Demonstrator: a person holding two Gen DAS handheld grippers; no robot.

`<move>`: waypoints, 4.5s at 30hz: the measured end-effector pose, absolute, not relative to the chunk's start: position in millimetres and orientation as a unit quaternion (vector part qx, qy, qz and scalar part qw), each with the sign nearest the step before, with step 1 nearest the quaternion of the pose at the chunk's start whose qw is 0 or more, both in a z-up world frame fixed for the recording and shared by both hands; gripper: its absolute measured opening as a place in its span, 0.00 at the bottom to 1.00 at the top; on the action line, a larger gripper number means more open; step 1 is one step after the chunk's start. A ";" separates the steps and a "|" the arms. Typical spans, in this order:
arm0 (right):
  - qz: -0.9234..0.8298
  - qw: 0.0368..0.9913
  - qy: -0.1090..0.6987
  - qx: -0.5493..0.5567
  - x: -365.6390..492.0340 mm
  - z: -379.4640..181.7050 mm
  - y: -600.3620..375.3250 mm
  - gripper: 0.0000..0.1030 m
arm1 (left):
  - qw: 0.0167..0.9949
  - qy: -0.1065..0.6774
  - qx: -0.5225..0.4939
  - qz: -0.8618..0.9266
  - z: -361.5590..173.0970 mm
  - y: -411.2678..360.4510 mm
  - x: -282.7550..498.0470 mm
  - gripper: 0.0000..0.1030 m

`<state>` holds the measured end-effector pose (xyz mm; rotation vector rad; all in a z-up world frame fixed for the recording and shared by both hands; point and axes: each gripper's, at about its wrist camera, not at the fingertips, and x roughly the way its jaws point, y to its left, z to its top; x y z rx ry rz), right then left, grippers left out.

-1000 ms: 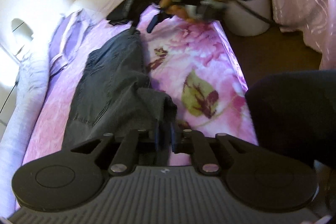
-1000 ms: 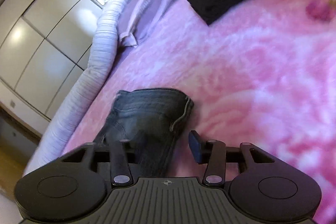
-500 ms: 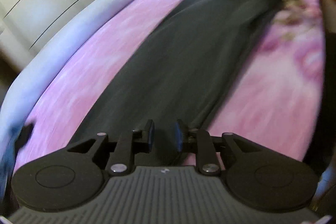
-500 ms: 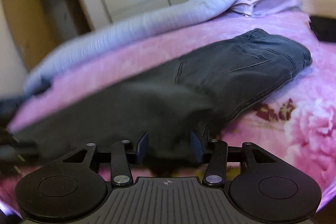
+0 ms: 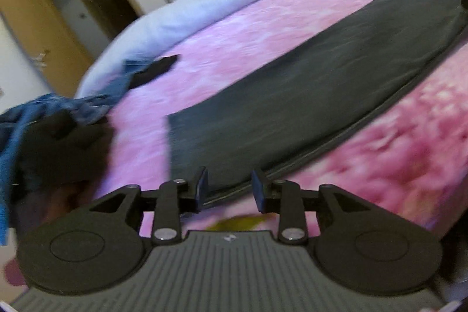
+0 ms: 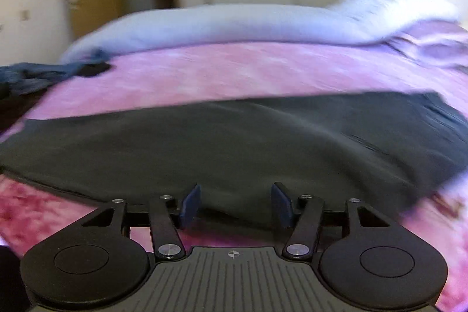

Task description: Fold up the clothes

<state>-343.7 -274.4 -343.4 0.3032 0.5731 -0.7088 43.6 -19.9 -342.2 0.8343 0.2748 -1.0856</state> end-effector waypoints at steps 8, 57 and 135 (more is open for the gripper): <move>-0.219 0.931 0.284 0.064 -250.7 -345.8 -232.3 0.56 | 0.797 0.209 0.271 -0.497 -330.2 -28.9 99.9 0.31; -0.293 0.935 -0.023 0.199 -275.0 -305.5 -310.0 0.02 | 0.752 0.079 0.285 -0.590 -299.3 -39.8 2.7 0.39; -0.126 0.869 0.419 -0.230 -138.7 -431.9 -181.0 0.34 | 0.364 -0.231 0.560 -0.707 -372.3 -204.9 -31.7 0.49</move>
